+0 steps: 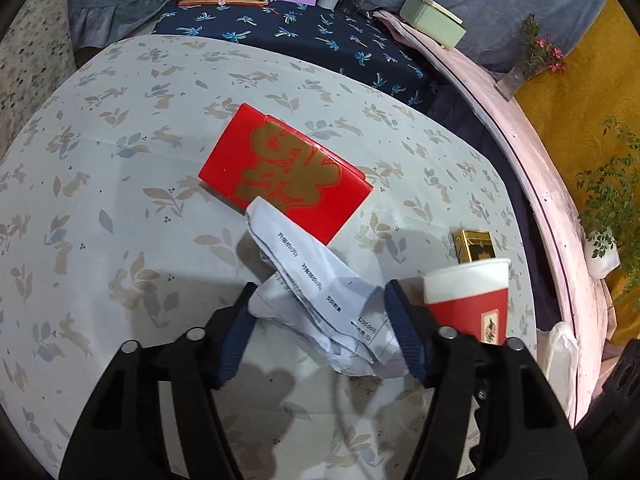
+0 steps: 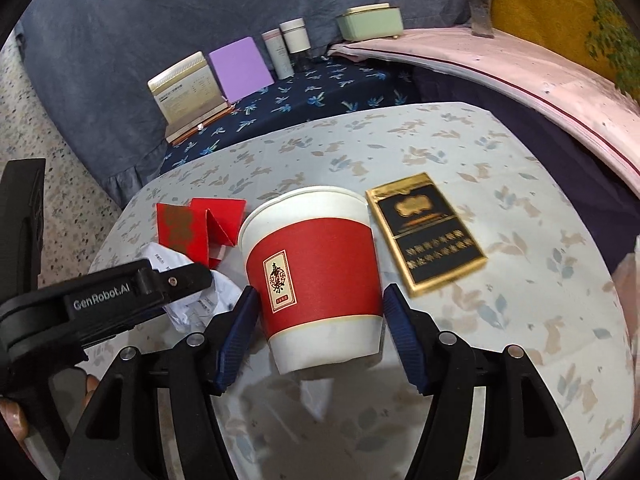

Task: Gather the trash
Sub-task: 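Grasp the red paper cup with the right gripper while the left gripper grasps the white paper, then carry the red cup and white paper in both grippers over the white bin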

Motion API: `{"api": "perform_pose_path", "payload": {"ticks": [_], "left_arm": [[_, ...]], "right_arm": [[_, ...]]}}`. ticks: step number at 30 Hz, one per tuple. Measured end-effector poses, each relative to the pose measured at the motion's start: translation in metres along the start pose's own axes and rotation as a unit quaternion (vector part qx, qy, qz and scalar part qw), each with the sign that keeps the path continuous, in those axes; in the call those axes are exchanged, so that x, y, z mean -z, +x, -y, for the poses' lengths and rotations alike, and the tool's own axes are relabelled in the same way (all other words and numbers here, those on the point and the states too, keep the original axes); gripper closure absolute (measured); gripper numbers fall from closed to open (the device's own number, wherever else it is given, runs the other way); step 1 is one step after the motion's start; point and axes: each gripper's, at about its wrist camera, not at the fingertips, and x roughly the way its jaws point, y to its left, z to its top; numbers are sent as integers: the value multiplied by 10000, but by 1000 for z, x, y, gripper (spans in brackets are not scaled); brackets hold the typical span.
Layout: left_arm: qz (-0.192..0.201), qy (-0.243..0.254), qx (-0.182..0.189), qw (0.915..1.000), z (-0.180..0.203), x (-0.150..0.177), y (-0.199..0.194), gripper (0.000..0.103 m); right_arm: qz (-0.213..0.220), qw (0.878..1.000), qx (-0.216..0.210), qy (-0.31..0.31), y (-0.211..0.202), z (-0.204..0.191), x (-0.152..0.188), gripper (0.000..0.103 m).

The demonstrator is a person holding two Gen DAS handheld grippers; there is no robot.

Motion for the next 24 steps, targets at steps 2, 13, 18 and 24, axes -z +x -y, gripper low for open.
{"api": "perform_pose_path", "payload": {"ticks": [2,13,18,24], "left_arm": [[-37,45,-1,10000,4,0,2,39],[-184,450,127,9987,34,11,7,86],[-70,723,159,9972,53,18,-7,88],[11,960,273,9950,78,30,-27,89]], "right_arm": [[21,10000,0,65,-5,5,2,41],[173,9993,137,294,-32,29,9,41],[324,9984,216,413,-50,42,9,41],[592,9965,281,520,-79,55,8,41]]}}
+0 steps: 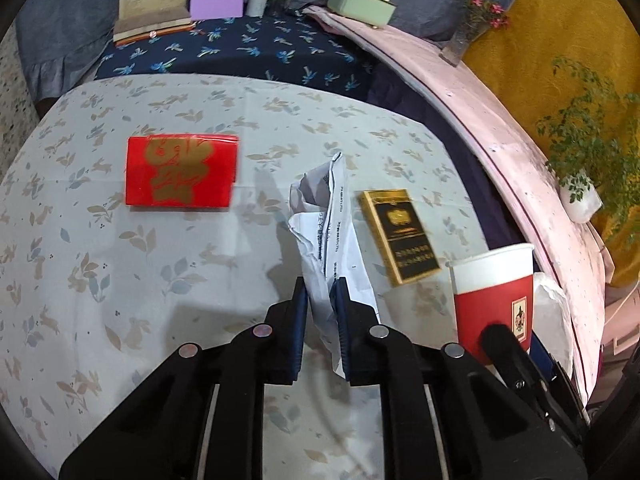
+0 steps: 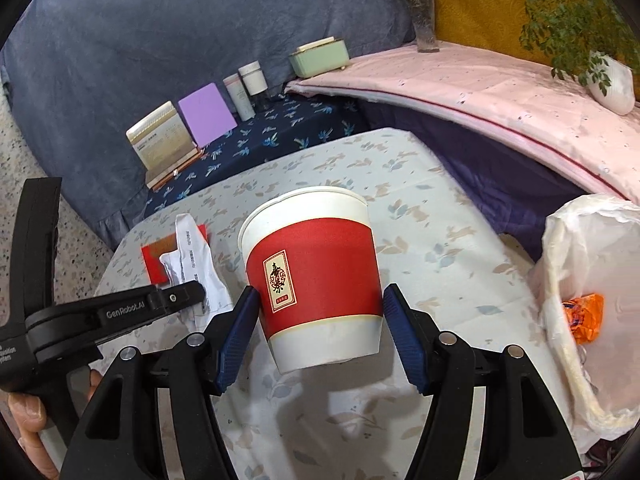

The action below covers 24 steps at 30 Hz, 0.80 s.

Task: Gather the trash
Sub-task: 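Carry the red cup and white paper in both grippers over the white bin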

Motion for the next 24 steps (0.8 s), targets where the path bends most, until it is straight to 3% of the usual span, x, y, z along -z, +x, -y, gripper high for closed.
{"api": "perform_pose_path", "payload": {"ticks": [13,24], "left_arm": [[149,701,262,9971,80,27,-37,89],[134,1345,534,9894,151,56,-53,89]], "right_arm": [[575,9980,155,234,-68,41,-6,41],[977,9927,476,514,-120,91,-4,41]]}}
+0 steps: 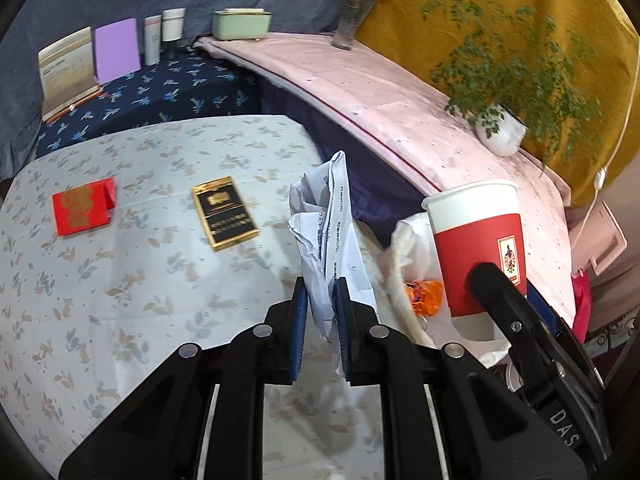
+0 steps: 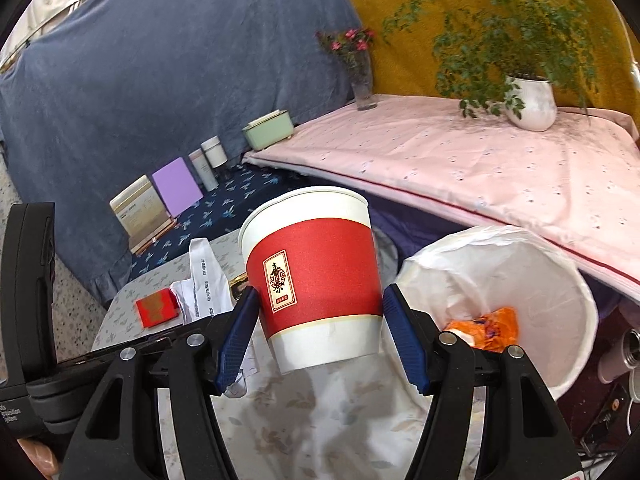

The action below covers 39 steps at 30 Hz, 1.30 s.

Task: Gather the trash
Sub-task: 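Carry the red cup and white paper in both grippers over the white bin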

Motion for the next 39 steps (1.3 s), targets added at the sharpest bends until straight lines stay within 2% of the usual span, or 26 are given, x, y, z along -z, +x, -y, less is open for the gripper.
{"api": "perform_pose_path", "payload": {"ticks": [14,21,29,39], "left_arm": [[-157,658,334,9972,81,8,19,89],[-273,867,453,9948,109,12,31,89],[-382,1005,520,9928,126,14,43,89],[-473,1024,566,9920,130,14,52,89]], "right_arm": [[269,9971,516,494,-32,78,-4,41],[279,9950,709,647,-38,106,-3,41],[272,9933,829,753,-39,123,-2,41],[242,9927,867,803,-33,130,-2,41]]}}
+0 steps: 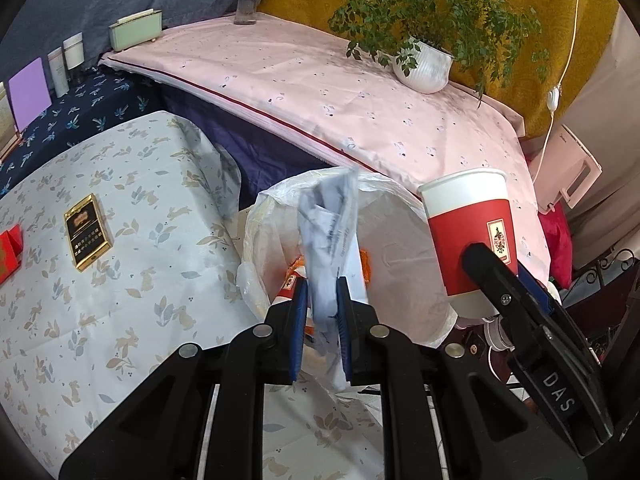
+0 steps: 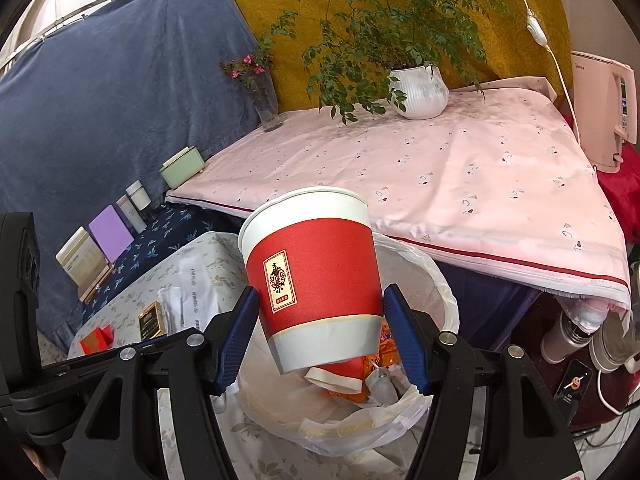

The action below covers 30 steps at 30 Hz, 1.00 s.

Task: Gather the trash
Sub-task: 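Carry the red cup and white paper in both grippers over the white bin, then open both grippers over the bin to drop the cup and paper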

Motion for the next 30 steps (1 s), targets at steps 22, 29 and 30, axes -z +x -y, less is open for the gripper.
{"api": "perform_pose_path", "payload": {"ticks": [22,29,30], "left_arm": [[228,-339,-59,9992,-20,-3,-3,47],[344,-440,-127,9984,-33,-1,-14,44],[366,-458,-133,9982,-36,-1,-16,44]], "right_arm": [[-65,10000,40,16,9,-4,-3,39],[-41,9999,-25,-111,4,-17,-3,39],[-34,9999,-35,-132,4,-19,-4,39]]}}
